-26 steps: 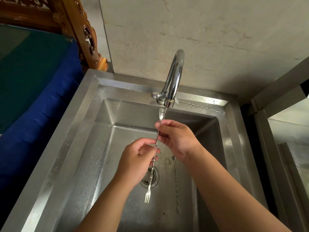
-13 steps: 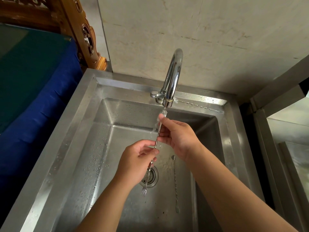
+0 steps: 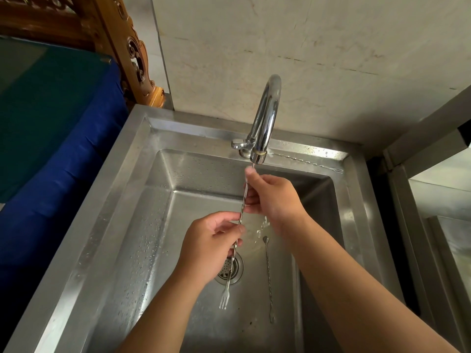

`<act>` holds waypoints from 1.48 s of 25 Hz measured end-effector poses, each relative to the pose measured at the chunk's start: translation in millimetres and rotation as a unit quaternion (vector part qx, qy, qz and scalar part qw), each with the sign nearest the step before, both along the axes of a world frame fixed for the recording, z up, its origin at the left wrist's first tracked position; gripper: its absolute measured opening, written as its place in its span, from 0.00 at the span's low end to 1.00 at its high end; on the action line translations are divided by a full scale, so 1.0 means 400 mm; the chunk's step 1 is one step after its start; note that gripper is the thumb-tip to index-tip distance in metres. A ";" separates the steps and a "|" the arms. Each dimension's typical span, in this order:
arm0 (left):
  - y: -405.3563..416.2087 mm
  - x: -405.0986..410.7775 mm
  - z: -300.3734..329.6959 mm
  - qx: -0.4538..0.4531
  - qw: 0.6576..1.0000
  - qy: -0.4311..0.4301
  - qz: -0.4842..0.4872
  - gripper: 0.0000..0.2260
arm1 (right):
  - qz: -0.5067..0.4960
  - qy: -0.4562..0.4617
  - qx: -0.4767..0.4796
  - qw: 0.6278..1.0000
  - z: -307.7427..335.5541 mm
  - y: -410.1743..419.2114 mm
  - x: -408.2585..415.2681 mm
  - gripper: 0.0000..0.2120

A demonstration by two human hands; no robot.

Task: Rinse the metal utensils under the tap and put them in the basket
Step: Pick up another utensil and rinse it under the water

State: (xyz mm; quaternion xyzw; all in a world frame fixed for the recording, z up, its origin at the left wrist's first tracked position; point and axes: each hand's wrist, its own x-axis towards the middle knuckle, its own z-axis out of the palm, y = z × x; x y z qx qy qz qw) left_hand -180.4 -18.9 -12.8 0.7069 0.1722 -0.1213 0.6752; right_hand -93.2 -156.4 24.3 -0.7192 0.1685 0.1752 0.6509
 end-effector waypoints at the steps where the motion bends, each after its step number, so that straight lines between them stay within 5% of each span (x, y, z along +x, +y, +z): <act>1: 0.000 0.002 0.002 -0.006 1.000 0.004 0.001 0.09 | 0.016 -0.012 -0.010 1.000 -0.004 -0.001 -0.004 0.15; 5: 0.000 0.005 0.008 -0.030 0.999 0.015 0.004 0.09 | 0.025 -0.012 0.046 0.999 -0.015 -0.007 -0.022 0.03; 13: -0.013 0.015 0.016 -0.046 0.998 0.022 -0.035 0.10 | 0.047 0.018 0.114 0.992 -0.036 -0.046 -0.091 0.08; 18: 0.015 0.045 -0.002 0.083 0.990 0.035 -0.108 0.04 | 0.049 -0.018 0.029 0.998 -0.031 -0.053 -0.095 0.10; 22: 0.085 0.121 -0.007 0.293 0.938 -0.016 -0.184 0.08 | 0.066 -0.019 -0.008 0.998 -0.039 -0.076 -0.090 0.06; 29: 0.133 0.369 -0.021 0.560 0.794 -0.075 -0.226 0.35 | 0.071 0.054 -0.159 0.983 -0.182 -0.197 -0.128 0.05; 33: 0.135 0.442 -0.059 0.617 0.739 -0.015 -0.270 0.40 | 0.071 0.121 -0.239 0.961 -0.345 -0.267 -0.147 0.10; 37: 0.135 0.444 -0.114 0.610 0.742 0.004 -0.277 0.42 | 0.080 0.164 -0.320 0.930 -0.513 -0.315 -0.158 0.07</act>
